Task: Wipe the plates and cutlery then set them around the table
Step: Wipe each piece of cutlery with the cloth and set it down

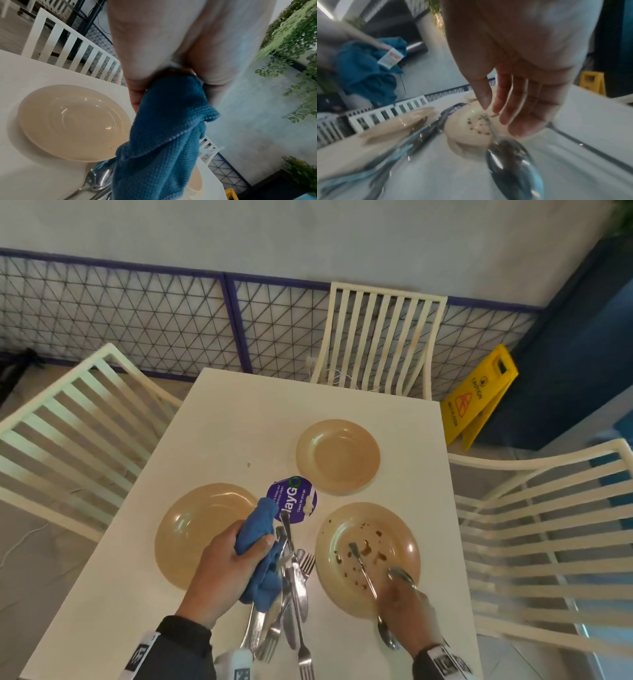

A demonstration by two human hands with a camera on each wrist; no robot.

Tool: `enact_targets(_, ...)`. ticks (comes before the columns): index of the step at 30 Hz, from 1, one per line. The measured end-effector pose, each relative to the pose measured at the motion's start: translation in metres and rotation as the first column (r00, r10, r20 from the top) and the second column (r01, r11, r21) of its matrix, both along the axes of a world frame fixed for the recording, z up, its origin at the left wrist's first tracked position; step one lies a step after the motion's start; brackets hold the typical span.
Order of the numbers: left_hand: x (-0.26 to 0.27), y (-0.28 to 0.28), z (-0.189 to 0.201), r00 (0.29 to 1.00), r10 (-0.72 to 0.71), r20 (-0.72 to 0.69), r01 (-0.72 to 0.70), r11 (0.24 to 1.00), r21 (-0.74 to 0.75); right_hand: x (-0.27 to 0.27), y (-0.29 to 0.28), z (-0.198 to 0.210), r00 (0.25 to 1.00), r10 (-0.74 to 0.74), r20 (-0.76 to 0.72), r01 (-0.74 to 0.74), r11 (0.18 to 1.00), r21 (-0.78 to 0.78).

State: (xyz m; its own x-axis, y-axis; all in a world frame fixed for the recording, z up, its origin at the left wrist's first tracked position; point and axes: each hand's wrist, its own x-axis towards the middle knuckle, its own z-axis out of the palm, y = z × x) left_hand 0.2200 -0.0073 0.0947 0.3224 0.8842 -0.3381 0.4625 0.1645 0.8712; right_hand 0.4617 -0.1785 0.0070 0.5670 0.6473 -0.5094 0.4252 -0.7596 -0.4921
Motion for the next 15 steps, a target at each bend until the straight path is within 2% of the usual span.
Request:
enact_targets(2,0.007,-0.006,0.000,1.000,-0.024,0.010,0.025,0.999,-0.022,0.006,-0.028,-0.010,0.995,0.076,0.057,-0.066,0.986,-0.155)
enact_targets(5,0.018,-0.015,-0.001,0.998,-0.062,0.022,0.063,0.997,-0.051,0.006,-0.051,-0.027,0.991,0.119,0.056,-0.103,0.965,-0.243)
enact_targets(10,0.035,-0.032,0.001,0.989,-0.136,0.054,0.141,0.985,-0.098,0.001,-0.049,-0.036,0.990,0.139,0.005,-0.135,0.965,-0.225)
enact_targets(13,0.044,-0.043,0.003,0.986,-0.159,0.053,0.164,0.979,-0.121,0.001,-0.048,-0.034,0.995,0.074,-0.070,-0.084,0.983,-0.166)
enact_targets(15,0.048,-0.049,0.003,0.985,-0.168,0.046,0.173,0.975,-0.142,0.002,-0.050,-0.037,0.985,-0.007,-0.170,-0.009,0.995,-0.096)
